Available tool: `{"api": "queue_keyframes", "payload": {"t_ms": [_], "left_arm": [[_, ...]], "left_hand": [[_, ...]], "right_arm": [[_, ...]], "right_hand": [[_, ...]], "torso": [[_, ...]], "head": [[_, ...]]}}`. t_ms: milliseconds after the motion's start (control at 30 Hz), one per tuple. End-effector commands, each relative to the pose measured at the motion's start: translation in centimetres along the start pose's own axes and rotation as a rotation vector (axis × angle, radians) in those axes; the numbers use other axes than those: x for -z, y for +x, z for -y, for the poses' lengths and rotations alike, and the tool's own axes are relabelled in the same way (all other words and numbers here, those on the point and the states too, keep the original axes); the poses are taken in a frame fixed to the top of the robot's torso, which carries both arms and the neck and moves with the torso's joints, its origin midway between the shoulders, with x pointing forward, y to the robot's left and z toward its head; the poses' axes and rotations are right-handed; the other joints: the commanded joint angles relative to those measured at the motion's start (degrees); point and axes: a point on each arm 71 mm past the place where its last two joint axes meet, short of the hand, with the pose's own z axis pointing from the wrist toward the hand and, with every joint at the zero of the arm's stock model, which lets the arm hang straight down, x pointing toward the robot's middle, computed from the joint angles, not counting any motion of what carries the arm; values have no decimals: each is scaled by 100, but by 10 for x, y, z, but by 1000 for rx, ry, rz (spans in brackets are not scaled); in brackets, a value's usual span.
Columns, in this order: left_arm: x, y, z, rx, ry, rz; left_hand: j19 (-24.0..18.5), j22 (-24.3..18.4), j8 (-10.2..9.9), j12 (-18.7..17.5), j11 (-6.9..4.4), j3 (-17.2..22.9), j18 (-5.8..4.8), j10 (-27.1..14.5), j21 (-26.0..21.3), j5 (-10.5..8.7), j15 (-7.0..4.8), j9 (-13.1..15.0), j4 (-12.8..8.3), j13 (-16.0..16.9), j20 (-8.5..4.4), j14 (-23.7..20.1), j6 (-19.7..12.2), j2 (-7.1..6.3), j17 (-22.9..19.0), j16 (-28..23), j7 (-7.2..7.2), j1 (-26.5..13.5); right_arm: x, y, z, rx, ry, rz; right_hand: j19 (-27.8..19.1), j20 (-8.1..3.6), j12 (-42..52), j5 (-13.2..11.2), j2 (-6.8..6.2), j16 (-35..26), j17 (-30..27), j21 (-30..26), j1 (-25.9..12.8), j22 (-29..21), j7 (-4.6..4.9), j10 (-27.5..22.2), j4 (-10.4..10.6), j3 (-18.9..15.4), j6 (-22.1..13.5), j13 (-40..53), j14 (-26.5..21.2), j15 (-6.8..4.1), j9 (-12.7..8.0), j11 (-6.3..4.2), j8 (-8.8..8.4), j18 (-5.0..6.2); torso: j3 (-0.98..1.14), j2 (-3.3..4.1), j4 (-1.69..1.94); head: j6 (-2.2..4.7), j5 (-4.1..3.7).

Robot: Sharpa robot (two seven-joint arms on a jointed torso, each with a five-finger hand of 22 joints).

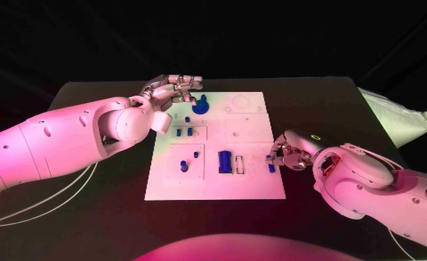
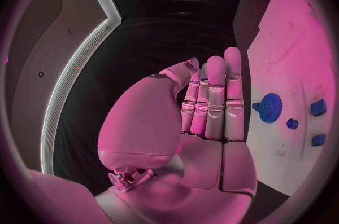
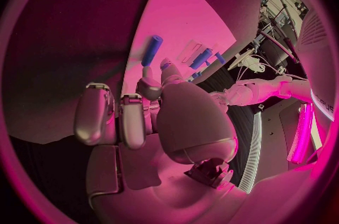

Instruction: Assemble the parts on the task board

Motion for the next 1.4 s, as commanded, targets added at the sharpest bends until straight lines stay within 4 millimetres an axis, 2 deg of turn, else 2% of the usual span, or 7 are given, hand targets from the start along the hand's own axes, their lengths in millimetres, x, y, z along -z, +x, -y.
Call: {"api": "queue_keyframes", "payload": {"t_ms": [33, 567, 800, 1067, 1400], "left_arm": [[0, 2, 0, 0, 11, -18], [0, 1, 0, 0, 9, -17], [0, 1, 0, 1, 8, -19], [0, 1, 0, 1, 7, -18], [0, 0, 0, 1, 5, -19]], "left_hand": [[41, 2, 1, 26, -15, -3, 60, -42, -34, 28, 17, -6, -9, -4, 5, -35, -49, 42, -7, -2, -6, -35], [41, 2, 1, 26, -15, -3, 60, -42, -34, 28, 17, -6, -9, -4, 5, -35, -49, 42, -7, -2, -6, -35], [41, 2, 1, 26, -15, -3, 60, -42, -34, 28, 17, -6, -9, -4, 5, -35, -49, 42, -7, -2, -6, -35], [41, 2, 1, 26, -15, -3, 60, -42, -34, 28, 17, -6, -9, -4, 5, -35, -49, 42, -7, -2, -6, -35], [41, 2, 1, 26, -15, -3, 60, -42, -34, 28, 17, -6, -9, -4, 5, -35, -49, 42, -7, -2, -6, -35]], "right_arm": [[-2, 3, 0, 66, 9, -17], [-3, 4, -5, 160, -20, 30], [-5, 11, -13, 153, -34, -4], [-6, 16, -11, 179, -23, -56], [-6, 19, -10, 226, -23, -89]], "right_hand": [[-11, 26, -42, -41, -6, -51, 98, -17, -88, -33, -4, -43, 56, -4, 50, -18, 331, 34, -5, -10, -40, -15], [-18, 29, -23, -77, -45, -72, 71, -24, -73, -39, -18, -30, 61, -8, 87, 8, 323, 30, 4, -19, -33, -13], [-20, 28, -8, -156, -126, -75, 75, -25, -118, -33, -16, -13, 106, -50, 109, 31, 324, 29, 12, -17, -40, -14], [-15, 27, 13, -199, -123, -75, 79, -17, -78, -15, -28, 3, 103, -29, 130, 56, 325, 25, 20, -26, -39, -17], [-15, 25, 17, -215, -134, -85, 68, -16, -13, -10, -31, 6, 77, -6, 132, 70, 323, 21, 24, -31, -48, -17]], "torso": [[2, -2, -7], [1, 0, -2], [5, -1, 0], [-2, 2, -3], [5, 1, -1]], "head": [[-12, 18], [-27, 27], [-32, 24], [-43, 34], [-52, 40]]}}
